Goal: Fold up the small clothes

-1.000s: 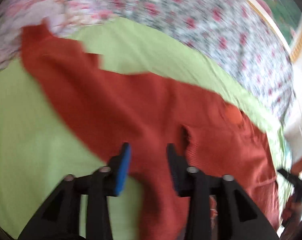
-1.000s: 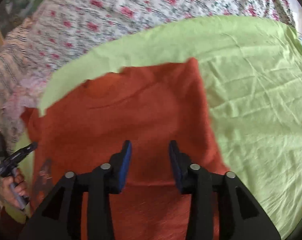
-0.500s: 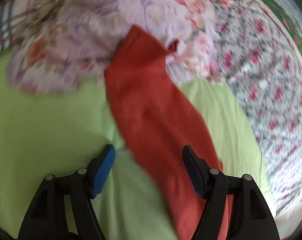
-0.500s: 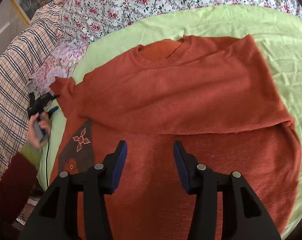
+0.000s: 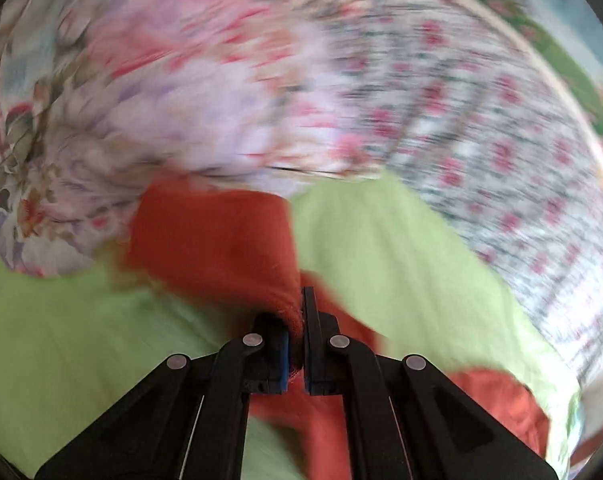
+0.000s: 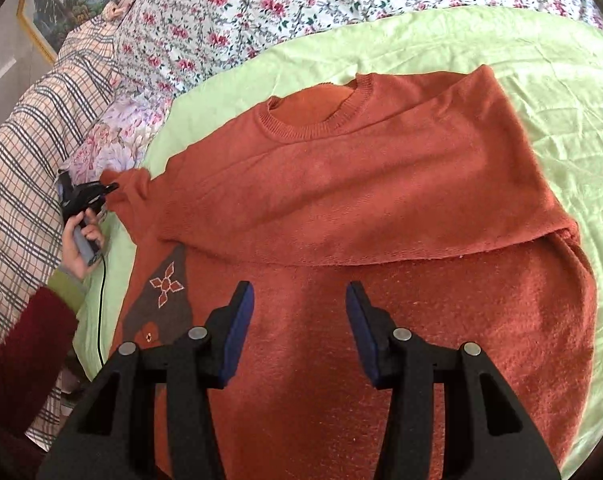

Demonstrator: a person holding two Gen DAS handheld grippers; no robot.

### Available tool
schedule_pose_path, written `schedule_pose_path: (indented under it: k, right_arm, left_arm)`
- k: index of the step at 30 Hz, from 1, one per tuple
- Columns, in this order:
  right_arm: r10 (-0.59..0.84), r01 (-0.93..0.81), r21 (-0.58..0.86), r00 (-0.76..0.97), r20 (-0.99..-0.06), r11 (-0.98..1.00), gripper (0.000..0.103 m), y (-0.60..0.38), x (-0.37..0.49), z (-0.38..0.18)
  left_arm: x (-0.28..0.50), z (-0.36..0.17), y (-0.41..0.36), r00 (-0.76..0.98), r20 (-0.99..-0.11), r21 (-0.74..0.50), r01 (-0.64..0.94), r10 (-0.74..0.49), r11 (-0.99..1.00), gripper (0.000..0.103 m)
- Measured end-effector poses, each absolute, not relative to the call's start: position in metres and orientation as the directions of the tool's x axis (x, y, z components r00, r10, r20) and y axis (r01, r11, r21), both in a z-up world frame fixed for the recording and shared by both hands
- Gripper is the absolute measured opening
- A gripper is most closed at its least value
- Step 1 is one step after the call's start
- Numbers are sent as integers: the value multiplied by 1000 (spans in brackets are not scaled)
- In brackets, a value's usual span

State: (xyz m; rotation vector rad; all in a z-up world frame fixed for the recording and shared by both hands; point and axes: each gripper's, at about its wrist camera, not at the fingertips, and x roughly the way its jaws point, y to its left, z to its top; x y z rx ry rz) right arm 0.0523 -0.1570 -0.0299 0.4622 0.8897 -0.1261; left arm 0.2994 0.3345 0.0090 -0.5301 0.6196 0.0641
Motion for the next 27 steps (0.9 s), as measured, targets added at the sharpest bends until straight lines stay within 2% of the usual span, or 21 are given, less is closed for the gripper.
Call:
schedule_pose_path:
  k: [5,8,12,17,23,27]
  right_arm:
    - [80,304,354,649,-756,885,49,-162,43,-28]
    - [71,314,361,661,-747,878,49,-164,34,-25]
    - [47,338,369,680,-732,866,49,-173,17,-21]
    - [6,389,386,698,-716,836,49,-191,-7,-21]
    - [-33,448,403,699,-714,798,49,-213,-26,-25]
    - [-47,463,404,701,-711,789,49,-222,-29,-24]
  left_arm:
    - [261,40,239,834,-494,-449,-3,-245,893,2]
    - [245,57,168,812,-446,-460,152,-375,875,2]
    - [229,64,84,745,-434,-448,310,-507,839,2]
    - [223,39,-13,643,-515,-397,407,-566,823,2]
    - [220,-7,-90,554,-626,-316,462,-549,828,4]
    - [215,-28,-101,498,-681,-306,473,-537,826,25]
